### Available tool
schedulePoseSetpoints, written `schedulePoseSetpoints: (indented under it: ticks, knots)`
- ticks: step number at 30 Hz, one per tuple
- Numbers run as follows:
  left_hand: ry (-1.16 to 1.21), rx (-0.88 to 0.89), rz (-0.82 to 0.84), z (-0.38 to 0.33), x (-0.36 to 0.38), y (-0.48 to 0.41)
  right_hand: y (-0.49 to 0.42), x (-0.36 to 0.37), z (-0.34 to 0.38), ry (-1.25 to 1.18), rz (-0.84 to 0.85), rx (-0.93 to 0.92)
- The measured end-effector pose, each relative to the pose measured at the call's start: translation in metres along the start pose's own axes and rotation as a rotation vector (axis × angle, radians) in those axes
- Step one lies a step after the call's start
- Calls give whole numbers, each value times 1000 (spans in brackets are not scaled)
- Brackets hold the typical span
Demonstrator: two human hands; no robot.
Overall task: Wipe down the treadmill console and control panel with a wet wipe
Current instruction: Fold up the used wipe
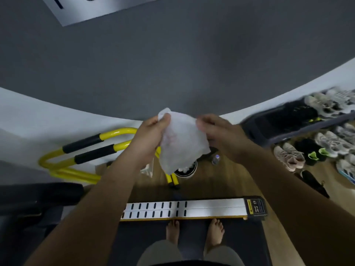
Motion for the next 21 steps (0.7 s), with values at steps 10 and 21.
schedulePoseSetpoints:
  ticks: [10,21]
  knots:
    - [-856,-66,199,82,-2,-5,-49,14,-62,192,-85,104]
    - [-516,-173,94,170,-22,-112,-142,-3,-153,799,-142,117]
Point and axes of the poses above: each hand's wrist, its own y-axis away from the middle knuckle, its own x-axis out of the palm, z = x × y, the point moved 2 cm from there along -y, towards the middle knuckle, and after that the axes turned 3 degrees about x, right-handed, at the moved point
